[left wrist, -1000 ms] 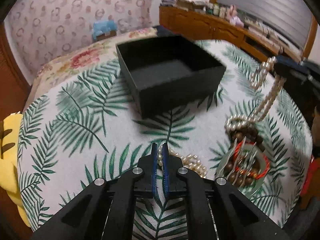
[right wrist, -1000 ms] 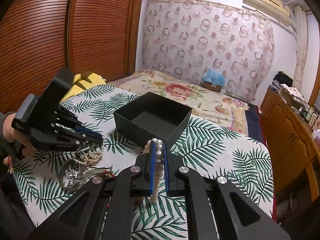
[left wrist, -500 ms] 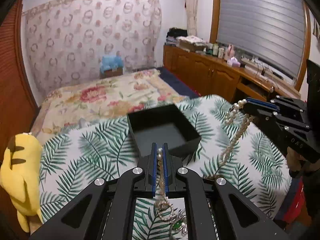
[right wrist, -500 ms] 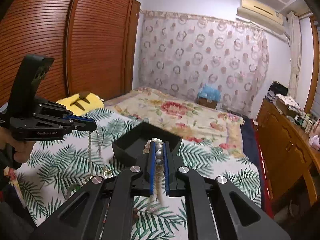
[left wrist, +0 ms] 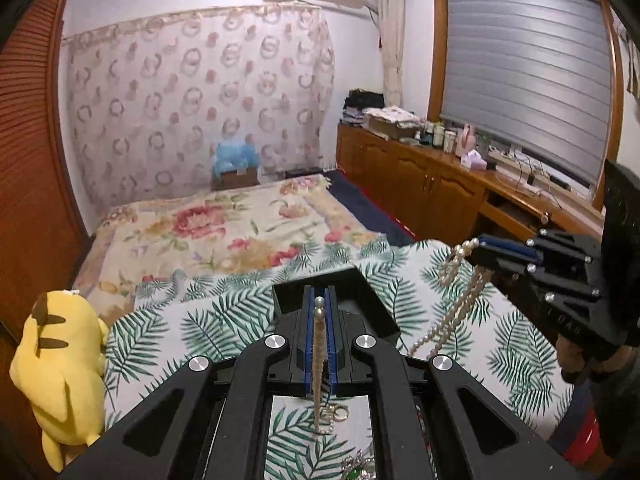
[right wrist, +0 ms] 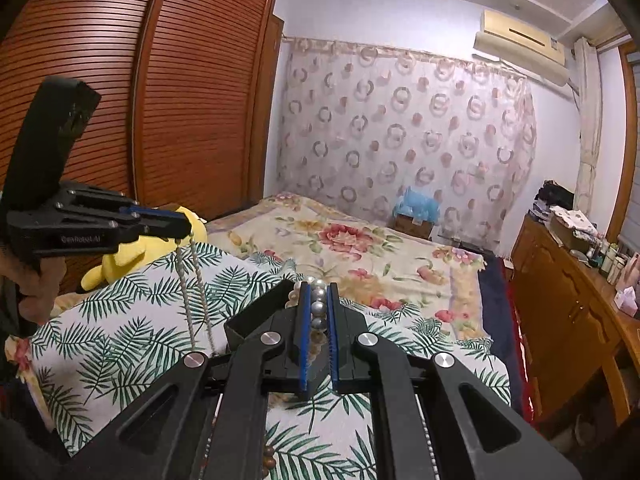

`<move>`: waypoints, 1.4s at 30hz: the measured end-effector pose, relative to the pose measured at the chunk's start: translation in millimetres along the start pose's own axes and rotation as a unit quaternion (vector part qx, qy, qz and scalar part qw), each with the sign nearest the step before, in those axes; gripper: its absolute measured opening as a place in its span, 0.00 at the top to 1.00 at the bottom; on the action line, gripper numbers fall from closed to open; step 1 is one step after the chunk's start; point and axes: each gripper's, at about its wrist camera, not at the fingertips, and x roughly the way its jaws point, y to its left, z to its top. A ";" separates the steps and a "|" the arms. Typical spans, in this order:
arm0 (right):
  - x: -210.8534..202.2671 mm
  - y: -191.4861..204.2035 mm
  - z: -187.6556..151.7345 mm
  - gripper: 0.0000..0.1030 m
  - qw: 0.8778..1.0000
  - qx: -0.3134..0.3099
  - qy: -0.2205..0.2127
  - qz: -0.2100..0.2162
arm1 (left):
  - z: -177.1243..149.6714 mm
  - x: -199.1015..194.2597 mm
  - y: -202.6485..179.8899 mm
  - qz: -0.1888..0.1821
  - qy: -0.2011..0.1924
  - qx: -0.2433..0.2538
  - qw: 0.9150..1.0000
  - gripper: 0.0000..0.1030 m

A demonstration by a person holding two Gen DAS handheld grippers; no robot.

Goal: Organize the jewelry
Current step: 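Carry the pearl necklace with both tools over the black box, then lower the pearls into the black box and open both tools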

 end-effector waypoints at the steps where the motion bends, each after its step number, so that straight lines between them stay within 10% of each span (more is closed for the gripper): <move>1: 1.7 -0.5 2.3 0.92 1.000 0.000 0.000 0.000 | 3.2 -1.0 0.7 0.001 -0.003 -0.001 1.000 0.96; 24: 33.1 -18.6 41.0 0.92 1.000 0.006 -0.009 -0.004 | 77.9 9.9 -2.9 0.014 -0.049 -0.009 0.999 0.96; 42: 82.6 -25.0 35.8 0.91 0.999 0.037 0.025 0.024 | 4.6 97.5 14.8 -0.001 0.044 -0.049 0.998 0.96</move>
